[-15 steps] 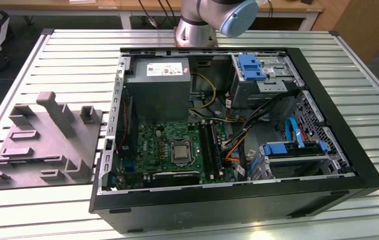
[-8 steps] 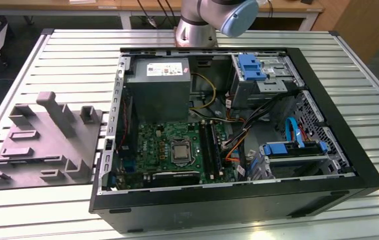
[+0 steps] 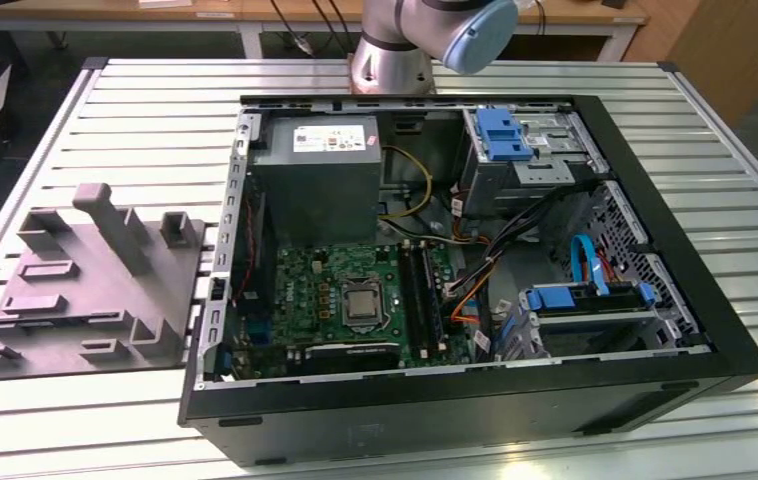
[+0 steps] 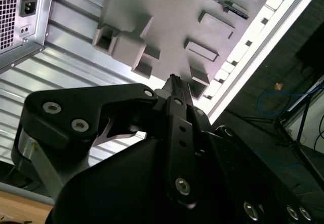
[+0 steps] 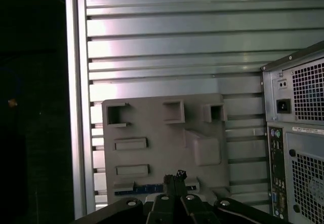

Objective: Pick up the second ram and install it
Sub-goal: 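Reach for the second ram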

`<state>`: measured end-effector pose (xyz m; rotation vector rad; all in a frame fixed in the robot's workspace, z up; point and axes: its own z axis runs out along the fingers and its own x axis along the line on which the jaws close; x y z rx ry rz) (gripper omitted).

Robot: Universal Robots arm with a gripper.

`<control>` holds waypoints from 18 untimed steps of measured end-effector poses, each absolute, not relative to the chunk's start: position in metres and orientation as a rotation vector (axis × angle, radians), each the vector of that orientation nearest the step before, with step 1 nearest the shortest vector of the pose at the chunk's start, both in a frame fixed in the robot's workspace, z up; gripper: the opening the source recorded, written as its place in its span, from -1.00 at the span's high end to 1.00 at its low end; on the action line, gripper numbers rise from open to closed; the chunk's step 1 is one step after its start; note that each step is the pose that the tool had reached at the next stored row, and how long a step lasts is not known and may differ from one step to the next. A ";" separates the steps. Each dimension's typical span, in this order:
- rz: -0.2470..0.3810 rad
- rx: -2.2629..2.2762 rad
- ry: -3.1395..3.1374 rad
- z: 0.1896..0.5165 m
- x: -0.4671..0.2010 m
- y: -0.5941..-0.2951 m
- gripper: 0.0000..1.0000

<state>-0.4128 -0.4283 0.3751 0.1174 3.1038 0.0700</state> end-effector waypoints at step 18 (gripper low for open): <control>0.070 0.117 3.104 0.360 -0.420 -0.450 0.80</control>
